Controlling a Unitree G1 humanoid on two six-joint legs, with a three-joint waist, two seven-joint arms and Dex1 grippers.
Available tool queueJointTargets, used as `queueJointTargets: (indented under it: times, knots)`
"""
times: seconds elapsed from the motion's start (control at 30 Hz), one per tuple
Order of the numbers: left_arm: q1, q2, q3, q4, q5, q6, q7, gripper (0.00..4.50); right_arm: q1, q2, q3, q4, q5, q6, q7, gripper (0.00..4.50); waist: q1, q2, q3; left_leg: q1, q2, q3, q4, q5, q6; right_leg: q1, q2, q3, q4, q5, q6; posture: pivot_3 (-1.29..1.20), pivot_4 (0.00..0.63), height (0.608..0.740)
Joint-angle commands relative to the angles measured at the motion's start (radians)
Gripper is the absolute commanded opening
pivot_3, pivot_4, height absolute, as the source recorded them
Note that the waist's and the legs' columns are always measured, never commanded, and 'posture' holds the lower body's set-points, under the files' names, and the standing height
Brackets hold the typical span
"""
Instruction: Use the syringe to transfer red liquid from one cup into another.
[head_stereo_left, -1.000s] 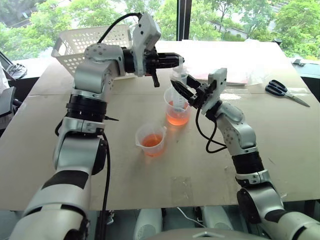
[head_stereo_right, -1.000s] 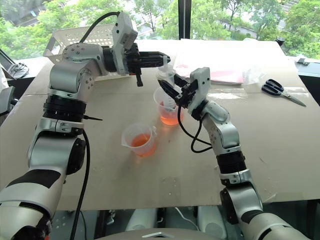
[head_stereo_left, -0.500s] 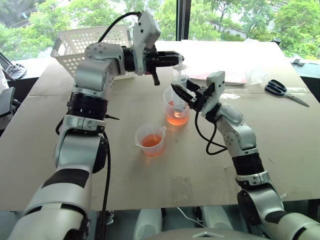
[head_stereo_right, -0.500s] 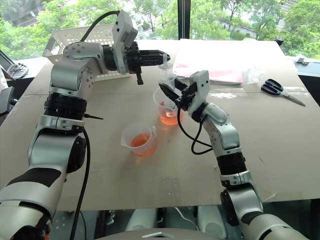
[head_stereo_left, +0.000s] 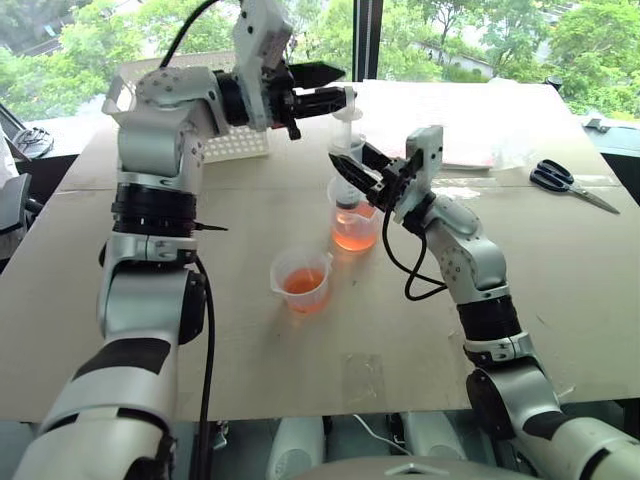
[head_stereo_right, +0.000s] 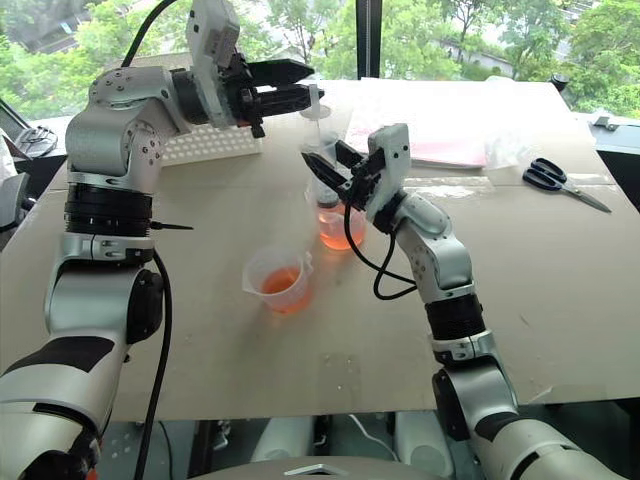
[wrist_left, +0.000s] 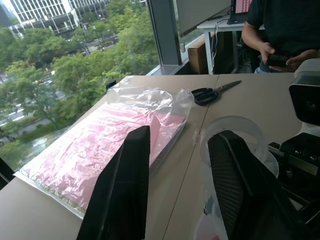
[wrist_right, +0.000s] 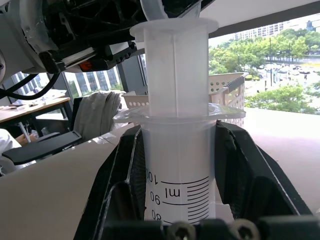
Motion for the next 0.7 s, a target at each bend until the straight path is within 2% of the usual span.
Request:
queueJointTargets:
  times: [0.03,0.07,0.1,0.5,0.7]
  knots:
    - [0.019,0.012,0.040,-0.111,-0.038,0.051,0.035,3.73,-0.040,0.010,0.004,-0.027,0.029,-0.006,0.023,1.45,0.000,0.000,0.000,0.000,0.000,0.000,0.000,0.000,0.000,0.000,0.000,0.000,0.000,0.000,0.000,0.00,0.150,0.740]
    - [0.032,0.018,0.056,-0.137,-0.054,0.076,0.044,4.24,-0.043,0.008,0.000,-0.021,0.029,-0.009,0.025,1.45,0.000,0.000,0.000,0.000,0.000,0.000,0.000,0.000,0.000,0.000,0.000,0.000,0.000,0.000,0.000,0.00,0.150,0.740]
    - [0.046,0.025,0.073,-0.166,-0.067,0.100,0.056,4.50,-0.047,0.007,-0.007,-0.016,0.031,-0.012,0.026,1.45,0.000,0.000,0.000,0.000,0.000,0.000,0.000,0.000,0.000,0.000,0.000,0.000,0.001,0.000,0.000,0.00,0.150,0.740]
    - [0.217,0.024,0.215,-0.464,-0.203,0.309,0.275,4.50,-0.141,-0.010,-0.094,0.065,0.084,-0.024,0.032,1.45,-0.002,0.000,0.000,0.001,0.000,0.000,0.000,0.000,-0.001,0.000,0.000,0.000,0.005,0.000,0.000,0.00,0.150,0.740]
    - [0.342,0.051,0.243,-0.590,-0.283,0.415,0.320,4.50,-0.169,-0.020,-0.101,0.081,0.091,-0.028,0.044,1.45,-0.003,0.000,0.000,0.002,0.000,0.000,0.000,0.000,-0.001,0.000,-0.001,0.001,0.005,0.000,0.000,0.00,0.150,0.740]
